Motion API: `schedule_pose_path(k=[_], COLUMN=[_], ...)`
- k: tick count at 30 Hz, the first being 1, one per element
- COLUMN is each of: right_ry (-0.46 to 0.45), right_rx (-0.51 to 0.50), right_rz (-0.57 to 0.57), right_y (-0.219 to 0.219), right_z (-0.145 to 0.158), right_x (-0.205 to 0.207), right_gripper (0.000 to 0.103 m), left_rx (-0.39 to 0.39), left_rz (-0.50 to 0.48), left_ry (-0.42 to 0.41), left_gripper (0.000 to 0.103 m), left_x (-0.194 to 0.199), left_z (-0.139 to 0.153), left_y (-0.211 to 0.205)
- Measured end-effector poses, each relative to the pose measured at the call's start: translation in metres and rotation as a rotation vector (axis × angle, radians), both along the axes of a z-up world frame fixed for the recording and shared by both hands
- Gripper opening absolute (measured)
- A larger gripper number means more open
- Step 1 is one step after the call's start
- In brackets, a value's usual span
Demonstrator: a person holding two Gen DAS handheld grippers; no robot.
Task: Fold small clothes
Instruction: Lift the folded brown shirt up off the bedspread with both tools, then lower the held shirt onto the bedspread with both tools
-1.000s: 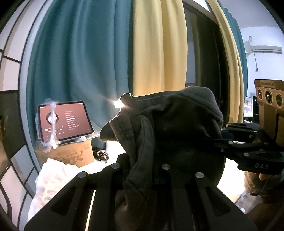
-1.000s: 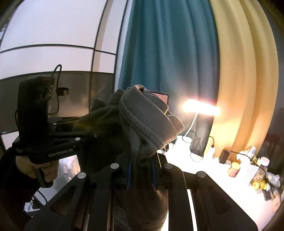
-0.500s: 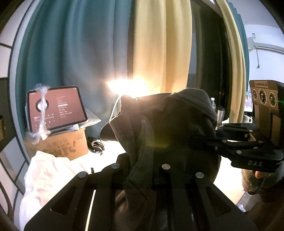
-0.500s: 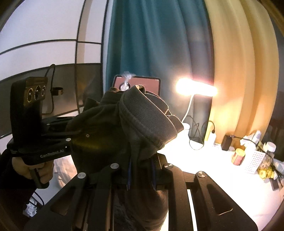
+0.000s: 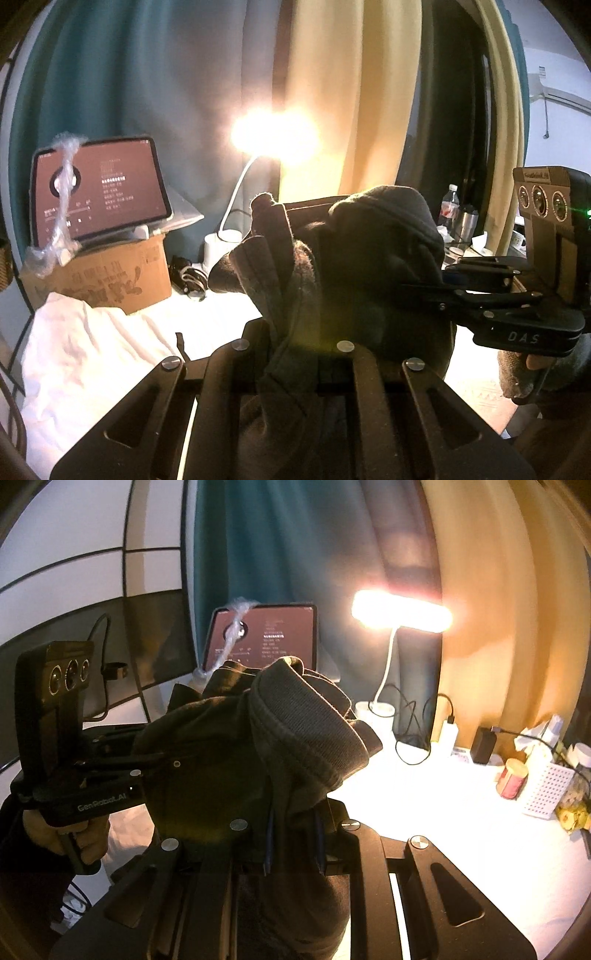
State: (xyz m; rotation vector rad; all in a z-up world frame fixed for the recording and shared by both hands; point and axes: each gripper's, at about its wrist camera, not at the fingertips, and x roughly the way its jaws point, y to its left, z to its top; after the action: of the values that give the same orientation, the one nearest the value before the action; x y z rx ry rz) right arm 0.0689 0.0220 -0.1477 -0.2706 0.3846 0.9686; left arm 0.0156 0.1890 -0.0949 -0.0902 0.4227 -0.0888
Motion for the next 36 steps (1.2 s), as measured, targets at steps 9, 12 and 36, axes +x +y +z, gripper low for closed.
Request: schedule_pose_path(k=[9, 12, 36], right_ry=[0.080, 0.105, 0.303], right_rx=[-0.031, -0.039, -0.106], right_rz=[0.009, 0.008, -0.010], right_y=[0.016, 0.021, 0.053], right_z=[-0.022, -0.029, -0.095], right_x=[0.038, 0.051, 0.134], right_gripper=[0.019, 0.019, 0.019], left_rx=[-0.032, -0.035, -0.075], left_rz=[0.026, 0.030, 0.089], left_ry=[0.081, 0.110, 0.318], left_gripper=[0.012, 0.012, 0.012], left_x=[0.023, 0.032, 0.091], left_z=[-0.021, -0.028, -0.090], left_y=[0.010, 0.014, 0.049])
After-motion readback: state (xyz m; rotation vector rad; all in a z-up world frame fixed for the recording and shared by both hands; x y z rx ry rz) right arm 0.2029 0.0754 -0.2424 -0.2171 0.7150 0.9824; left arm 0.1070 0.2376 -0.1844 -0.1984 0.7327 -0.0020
